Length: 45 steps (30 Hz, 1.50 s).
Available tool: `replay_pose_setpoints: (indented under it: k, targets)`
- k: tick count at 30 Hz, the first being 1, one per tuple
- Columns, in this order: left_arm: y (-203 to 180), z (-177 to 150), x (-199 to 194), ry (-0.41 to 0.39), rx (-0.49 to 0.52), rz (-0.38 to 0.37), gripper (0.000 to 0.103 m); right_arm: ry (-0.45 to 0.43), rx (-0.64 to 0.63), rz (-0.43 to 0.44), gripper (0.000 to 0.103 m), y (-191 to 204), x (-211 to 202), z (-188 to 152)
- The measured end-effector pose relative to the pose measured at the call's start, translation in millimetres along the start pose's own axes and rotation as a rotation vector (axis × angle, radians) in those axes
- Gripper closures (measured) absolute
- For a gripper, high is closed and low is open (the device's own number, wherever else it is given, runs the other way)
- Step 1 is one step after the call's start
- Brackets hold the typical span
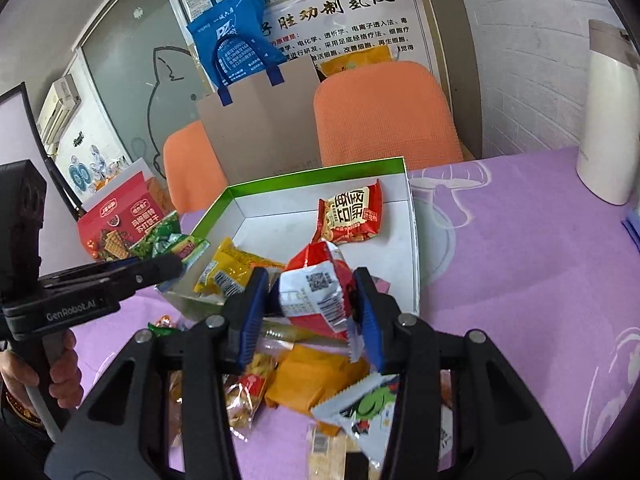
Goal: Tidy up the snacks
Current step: 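Carry both snacks into the green box and open both tools, then lift both tools out of the box toward the snack pile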
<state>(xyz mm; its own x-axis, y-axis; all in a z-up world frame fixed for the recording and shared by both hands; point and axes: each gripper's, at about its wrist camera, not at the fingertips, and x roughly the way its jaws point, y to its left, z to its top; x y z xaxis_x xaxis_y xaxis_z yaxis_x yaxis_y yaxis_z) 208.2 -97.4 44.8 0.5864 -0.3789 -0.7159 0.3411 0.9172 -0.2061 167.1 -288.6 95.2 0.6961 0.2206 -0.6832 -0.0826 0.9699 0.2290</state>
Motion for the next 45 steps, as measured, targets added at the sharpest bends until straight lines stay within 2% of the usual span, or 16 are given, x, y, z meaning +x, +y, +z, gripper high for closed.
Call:
replay_pose_setpoints:
  k: [6, 9, 10, 11, 12, 13, 14, 22, 31, 36, 40, 45]
  targets:
    - [9.7, 9.1, 36.5, 0.054, -0.008, 0.025, 0.066, 0.040, -0.039, 0.007, 0.058, 5.9, 42.2, 11.3]
    - [10.8, 9.1, 40.4, 0.051, -0.002, 0.026, 0.063, 0.057, -0.072, 0.006, 0.053, 7.4, 58.7, 12.6]
    - [12.6, 8.5, 39.2, 0.039, -0.001, 0.019, 0.056, 0.066, -0.083, 0.006, 0.041, 6.6, 63.0, 11.9]
    - [13.9, 8.2, 36.8, 0.025, -0.006, 0.022, 0.031, 0.072, -0.091, -0.011, 0.033, 6.1, 64.8, 10.9]
    - [16.0, 7.5, 32.6, 0.002, -0.020, 0.045, 0.007, 0.070, -0.102, -0.042, 0.018, 5.9, 63.8, 9.4]
    - [17.9, 7.9, 28.6, -0.032, -0.036, 0.065, 0.003, 0.056, -0.114, -0.060, 0.013, 5.8, 61.2, 8.6]
    - [20.0, 7.5, 23.2, -0.064, -0.045, 0.075, 0.001, 0.038, -0.124, -0.069, 0.012, 4.7, 57.6, 7.8]
    - [25.0, 2.1, 1.7, -0.074, -0.064, 0.130, 0.001, 0.005, -0.104, -0.084, 0.012, 1.2, 20.8, 4.5]
    - [13.3, -18.3, -42.7, -0.101, -0.072, 0.140, 0.001, -0.038, -0.102, -0.062, 0.009, 20.0, -33.9, -13.3]
    - [5.0, -43.7, -78.7, -0.081, -0.030, 0.185, 0.001, -0.073, -0.098, -0.043, 0.009, 31.0, -75.6, -26.6]
    - [4.9, -74.4, -109.9, -0.101, 0.003, 0.146, 0.001, -0.095, -0.081, -0.022, 0.007, 33.8, -105.4, -46.3]
    - [19.1, -112.6, -130.4, -0.092, -0.013, 0.118, 0.001, -0.077, -0.020, 0.010, 0.007, 32.5, -120.8, -77.7]
